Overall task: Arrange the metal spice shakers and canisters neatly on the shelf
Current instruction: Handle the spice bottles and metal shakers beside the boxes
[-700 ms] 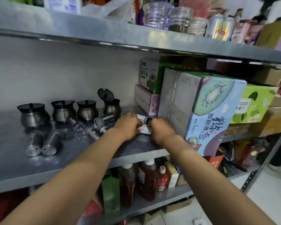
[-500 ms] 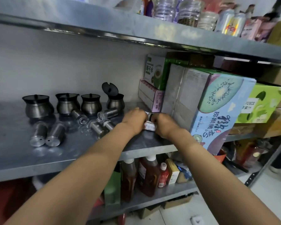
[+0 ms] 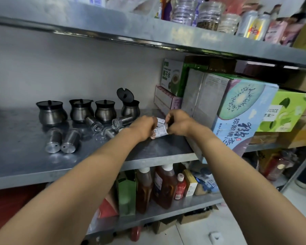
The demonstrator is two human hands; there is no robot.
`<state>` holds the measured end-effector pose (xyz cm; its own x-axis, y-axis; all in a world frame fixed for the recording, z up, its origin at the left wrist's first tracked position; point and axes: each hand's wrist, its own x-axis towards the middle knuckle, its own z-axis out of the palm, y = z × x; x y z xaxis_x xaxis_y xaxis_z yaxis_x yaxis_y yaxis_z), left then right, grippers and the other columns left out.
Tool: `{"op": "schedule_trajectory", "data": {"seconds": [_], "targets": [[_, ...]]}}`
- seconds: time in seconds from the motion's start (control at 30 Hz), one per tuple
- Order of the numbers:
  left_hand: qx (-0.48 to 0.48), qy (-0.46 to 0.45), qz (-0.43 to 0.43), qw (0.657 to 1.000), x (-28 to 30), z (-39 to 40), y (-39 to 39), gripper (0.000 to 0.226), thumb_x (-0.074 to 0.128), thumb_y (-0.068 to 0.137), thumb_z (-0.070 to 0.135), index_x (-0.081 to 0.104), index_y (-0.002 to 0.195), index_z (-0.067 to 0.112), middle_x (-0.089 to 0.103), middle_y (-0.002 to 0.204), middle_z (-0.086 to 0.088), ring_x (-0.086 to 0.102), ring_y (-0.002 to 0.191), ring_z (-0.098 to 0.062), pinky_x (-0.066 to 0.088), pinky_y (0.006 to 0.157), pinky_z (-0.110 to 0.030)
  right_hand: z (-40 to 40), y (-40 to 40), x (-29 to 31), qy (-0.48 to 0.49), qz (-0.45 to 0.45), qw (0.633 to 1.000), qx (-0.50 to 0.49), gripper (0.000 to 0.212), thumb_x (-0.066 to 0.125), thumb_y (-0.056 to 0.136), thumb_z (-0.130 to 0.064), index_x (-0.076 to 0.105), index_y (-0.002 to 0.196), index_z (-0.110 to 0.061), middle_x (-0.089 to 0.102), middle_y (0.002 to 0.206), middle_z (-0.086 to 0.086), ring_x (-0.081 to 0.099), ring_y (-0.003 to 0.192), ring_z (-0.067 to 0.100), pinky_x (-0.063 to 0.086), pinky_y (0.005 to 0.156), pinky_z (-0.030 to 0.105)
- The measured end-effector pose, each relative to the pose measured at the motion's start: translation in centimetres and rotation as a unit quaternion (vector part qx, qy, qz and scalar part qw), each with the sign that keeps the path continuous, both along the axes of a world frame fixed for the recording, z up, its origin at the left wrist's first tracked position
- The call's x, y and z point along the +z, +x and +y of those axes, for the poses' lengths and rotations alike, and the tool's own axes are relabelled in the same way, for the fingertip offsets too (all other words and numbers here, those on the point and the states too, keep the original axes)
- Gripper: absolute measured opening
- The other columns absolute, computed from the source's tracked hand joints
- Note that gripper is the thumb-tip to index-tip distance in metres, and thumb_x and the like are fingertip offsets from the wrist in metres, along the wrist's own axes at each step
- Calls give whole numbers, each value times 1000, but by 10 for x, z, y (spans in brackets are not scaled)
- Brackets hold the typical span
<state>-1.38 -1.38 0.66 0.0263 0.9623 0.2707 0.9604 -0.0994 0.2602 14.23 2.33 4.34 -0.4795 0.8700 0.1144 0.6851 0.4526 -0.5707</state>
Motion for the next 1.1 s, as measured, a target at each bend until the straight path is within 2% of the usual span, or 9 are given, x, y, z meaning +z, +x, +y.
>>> {"op": "schedule_trajectory", "data": {"seconds": [0.13,0.23,0.37,0.47,0.6,0.73,0.87,1.0,1.1], "targets": [[2,-15,-94,995,-8,-7,6,17,72,78,11,69,94,8,70,99,-14,66,92,-29,53,85,-39,-5,-5,16,-15,48,999,-10,34,69,70,12,61,94,-11,59,80,1,55,71,13,45,55,18],[10,-11,-159,987,-10,-10,13,15,75,76,10,69,89,4,72,94,-14,67,89,-27,54,85,-36,-5,-12,17,-27,71,997,-19,42,73,70,11,63,108,-5,63,97,7,60,87,17,49,67,20],[24,2,-211,977,-16,-13,17,13,74,76,10,70,86,2,73,88,-16,67,87,-27,53,83,-35,-4,-11,14,-16,83,996,-23,42,74,71,12,68,110,-1,69,109,12,64,100,22,49,84,24],[30,10,-182,983,-21,-16,17,15,73,78,20,70,89,10,73,91,-10,67,89,-26,53,83,-38,-4,-8,15,-23,89,996,-20,40,77,71,9,71,110,-2,71,108,10,65,101,20,50,89,25],[11,6,-104,995,-28,-20,12,25,69,81,27,65,102,16,72,101,-5,66,95,-24,52,85,-42,-5,-6,18,-24,67,997,-7,38,76,75,1,71,113,-5,72,106,6,65,97,13,48,84,21],[17,32,-130,991,-28,-22,11,26,69,80,25,65,103,13,72,104,-8,66,97,-25,53,86,-40,-6,-7,19,-14,49,999,-6,33,74,77,-2,74,109,-6,73,104,6,66,96,14,50,84,21],[34,45,-234,971,-24,-17,26,25,74,75,18,68,98,14,73,94,-5,67,90,-21,53,81,-31,-6,-6,21,-8,37,999,-6,33,73,76,1,73,109,-4,73,106,8,66,99,16,52,88,24],[69,41,-393,916,-34,-13,42,30,83,65,17,65,90,21,71,83,6,68,83,-15,52,77,-27,-6,-3,23,-12,31,999,8,32,73,76,1,74,108,-5,74,102,6,67,99,15,50,83,20],[103,59,-405,907,-40,-9,46,37,86,61,18,64,91,18,72,87,4,68,84,-16,54,81,-33,-6,-1,26,-14,16,1000,13,34,69,78,0,73,112,-6,72,108,5,64,104,15,48,87,20]]}}
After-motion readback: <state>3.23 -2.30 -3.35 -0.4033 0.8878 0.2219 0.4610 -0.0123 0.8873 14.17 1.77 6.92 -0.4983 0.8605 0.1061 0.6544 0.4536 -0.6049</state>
